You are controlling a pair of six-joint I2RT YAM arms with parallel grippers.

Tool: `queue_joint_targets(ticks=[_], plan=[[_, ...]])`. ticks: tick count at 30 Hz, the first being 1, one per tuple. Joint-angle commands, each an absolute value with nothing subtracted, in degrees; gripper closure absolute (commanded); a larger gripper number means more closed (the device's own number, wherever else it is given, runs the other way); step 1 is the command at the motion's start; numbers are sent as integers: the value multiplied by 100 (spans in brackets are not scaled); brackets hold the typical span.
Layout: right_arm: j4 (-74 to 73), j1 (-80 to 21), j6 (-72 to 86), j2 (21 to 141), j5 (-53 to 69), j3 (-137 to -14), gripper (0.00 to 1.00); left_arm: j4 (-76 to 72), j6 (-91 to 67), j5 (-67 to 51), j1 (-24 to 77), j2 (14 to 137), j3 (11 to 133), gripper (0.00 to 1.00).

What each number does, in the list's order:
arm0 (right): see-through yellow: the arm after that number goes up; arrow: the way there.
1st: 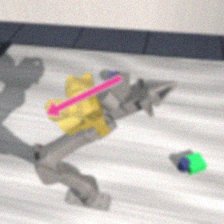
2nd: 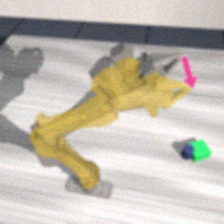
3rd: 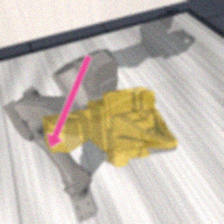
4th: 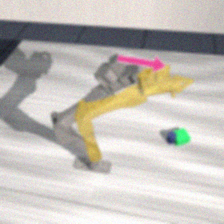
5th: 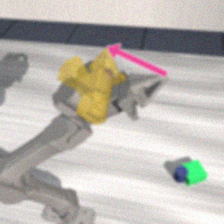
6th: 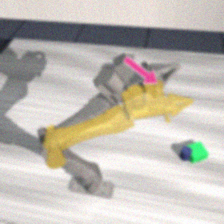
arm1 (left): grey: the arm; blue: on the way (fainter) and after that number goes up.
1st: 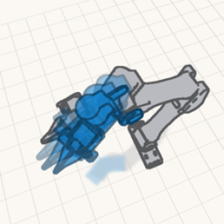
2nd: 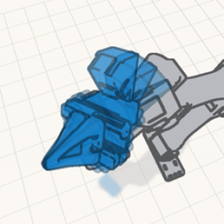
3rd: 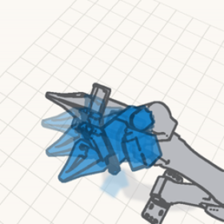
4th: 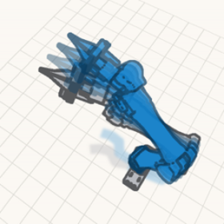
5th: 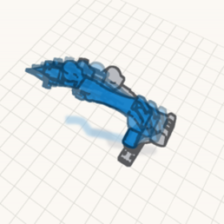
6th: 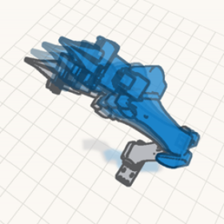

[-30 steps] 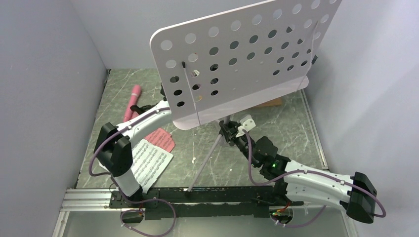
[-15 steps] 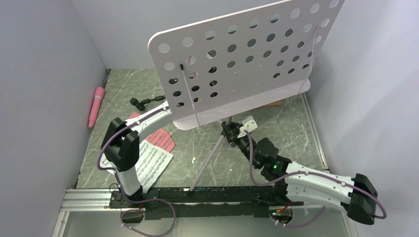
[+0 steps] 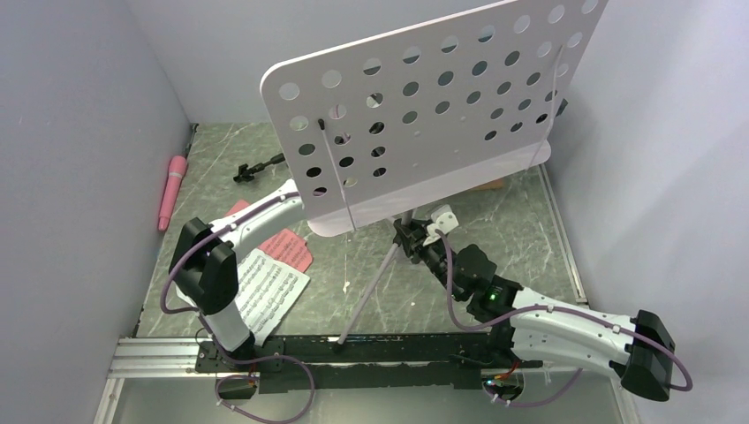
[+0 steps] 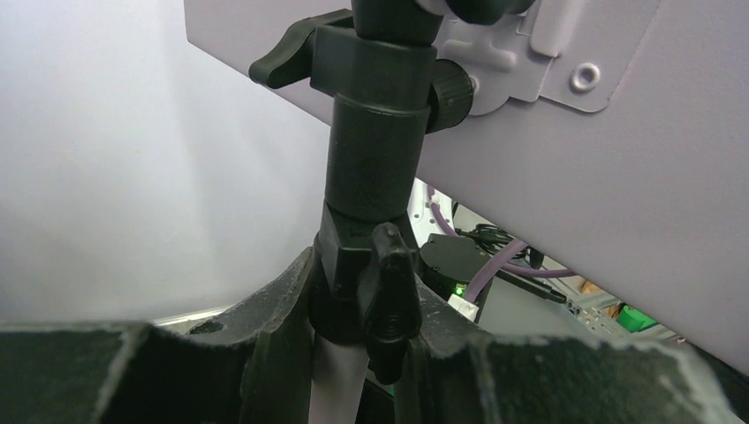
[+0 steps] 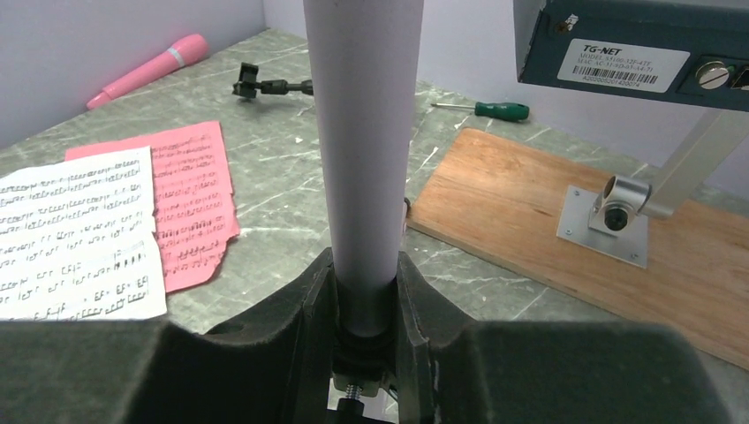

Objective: Set up the instrument practice props

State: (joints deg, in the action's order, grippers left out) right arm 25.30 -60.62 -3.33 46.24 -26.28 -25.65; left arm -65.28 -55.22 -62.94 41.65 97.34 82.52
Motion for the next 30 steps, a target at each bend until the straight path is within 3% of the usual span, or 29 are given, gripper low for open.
queue_joint_targets(ticks=[1, 10, 14, 23, 26, 30], plan=[[3002, -6113, -452, 4781, -2550, -2971, 100, -6056, -6235, -7073, 4266, 9396, 8250, 100], [3551, -6390, -668, 5596, -3059, -2950, 100, -3648, -4581, -6465, 3940, 8485, 7399, 97], [3651, -6516, -535, 5923, -3397, -2949, 100, -2103, -3580, -5303, 3925, 7972, 7124, 82], [3883, -6677, -393, 6315, -3619, -2978, 100, -1693, -3149, -3376, 3937, 6898, 6016, 45], [3877, -6674, -355, 6336, -3621, -3001, 100, -1969, -3256, -2875, 4031, 6597, 5501, 20], [3834, -6676, -327, 6338, -3604, -3032, 100, -2127, -2958, -1733, 4585, 6358, 5102, 14]])
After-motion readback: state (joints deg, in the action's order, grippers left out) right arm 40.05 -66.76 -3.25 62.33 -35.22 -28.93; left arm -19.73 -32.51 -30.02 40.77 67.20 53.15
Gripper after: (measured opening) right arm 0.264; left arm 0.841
